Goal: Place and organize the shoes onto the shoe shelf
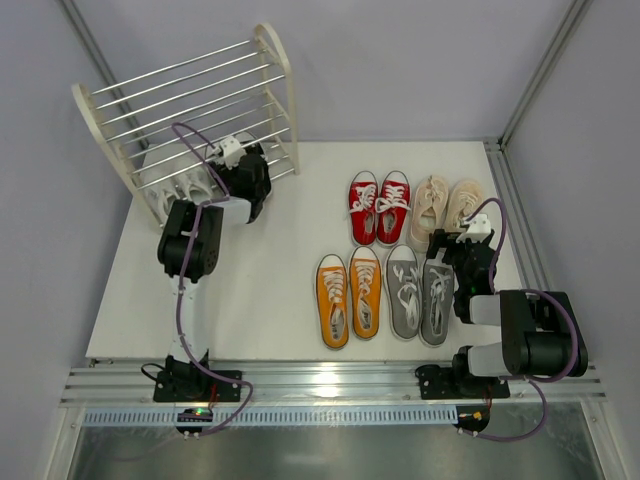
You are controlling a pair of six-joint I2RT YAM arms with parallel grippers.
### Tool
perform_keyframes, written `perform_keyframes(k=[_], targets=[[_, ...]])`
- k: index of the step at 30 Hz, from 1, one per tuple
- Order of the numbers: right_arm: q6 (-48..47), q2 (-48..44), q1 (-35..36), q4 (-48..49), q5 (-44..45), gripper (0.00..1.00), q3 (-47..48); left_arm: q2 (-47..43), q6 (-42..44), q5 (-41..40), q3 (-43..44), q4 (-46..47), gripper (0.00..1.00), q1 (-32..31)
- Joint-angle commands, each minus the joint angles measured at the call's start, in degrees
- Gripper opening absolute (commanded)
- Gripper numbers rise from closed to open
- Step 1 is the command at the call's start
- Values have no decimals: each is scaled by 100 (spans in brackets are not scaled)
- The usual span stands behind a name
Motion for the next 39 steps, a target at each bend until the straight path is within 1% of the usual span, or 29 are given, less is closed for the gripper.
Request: perform_keyframes(k=[1, 3, 5, 6, 8, 9, 12, 15, 17, 21, 26, 28, 29, 31, 32, 33, 34, 35, 37, 38, 39], targets=[[42, -78, 4, 500, -14, 97, 93, -610, 12, 24, 132, 1125, 74, -37], [42, -78, 4, 491, -23, 97, 101, -681, 74, 16, 18, 1177, 77, -90], [42, -78, 13, 483, -22, 97, 93, -847, 136, -28, -149, 1213, 83, -160], [42, -78, 13, 491, -23, 97, 101, -909, 179, -54, -219, 1300, 88, -230], [42, -78, 4, 483, -14, 97, 101, -1093, 320, -116, -369, 1353, 91, -301], [42, -69, 13, 491, -22, 97, 101, -1137, 364, -142, -404, 1397, 95, -362], [42, -78, 13, 491, -14, 97, 101, -1287, 575, -265, -440, 1415, 99, -450], [42, -78, 4, 491, -14, 97, 101, -1384, 602, -397, -334, 1117, 100, -494], [42, -78, 4, 491, -14, 97, 101, -1402, 602, -511, -195, 713, 99, -512], [42, -78, 13, 491, -22, 97, 101, -1393, 488, -634, -176, 282, 100, -547], [42, -78, 4, 500, -23, 97, 93, -1752, 329, -372, -483, -157, 99, -687], [42, -78, 13, 491, -23, 97, 93, -1980, 373, -48, -737, -614, 98, -942], [42, -78, 13, 483, -14, 97, 101, -2278, 330, 59, -878, -763, 98, -1047], [51, -78, 4, 492, -14, 97, 101, -2595, 216, 348, -1298, -1273, 97, -1477], [42, -78, 4, 491, -14, 97, 101, -2928, 137, 324, -1397, -1544, 97, -1670], [42, -69, 4, 491, -22, 97, 101, -3070, -30, 288, -1493, -1817, 97, -2064], [42, -78, 13, 491, -23, 97, 101, -3219, -275, 306, -1616, -2524, 98, -2268], [42, -87, 4, 491, -23, 97, 93, -3456, -678, 236, -1669, -2836, 97, -2705], [42, -87, 4, 491, -14, 97, 101, -3721, -1163, 52, -1958, -3476, 97, -3208], [42, -87, 4, 491, -22, 97, 101, -3809, -1574, -167, -2038, -3628, 97, -3724], [42, -78, 13, 491, -14, 97, 101, -3958, -1804, -326, -2074, -3882, 97, -3981]])
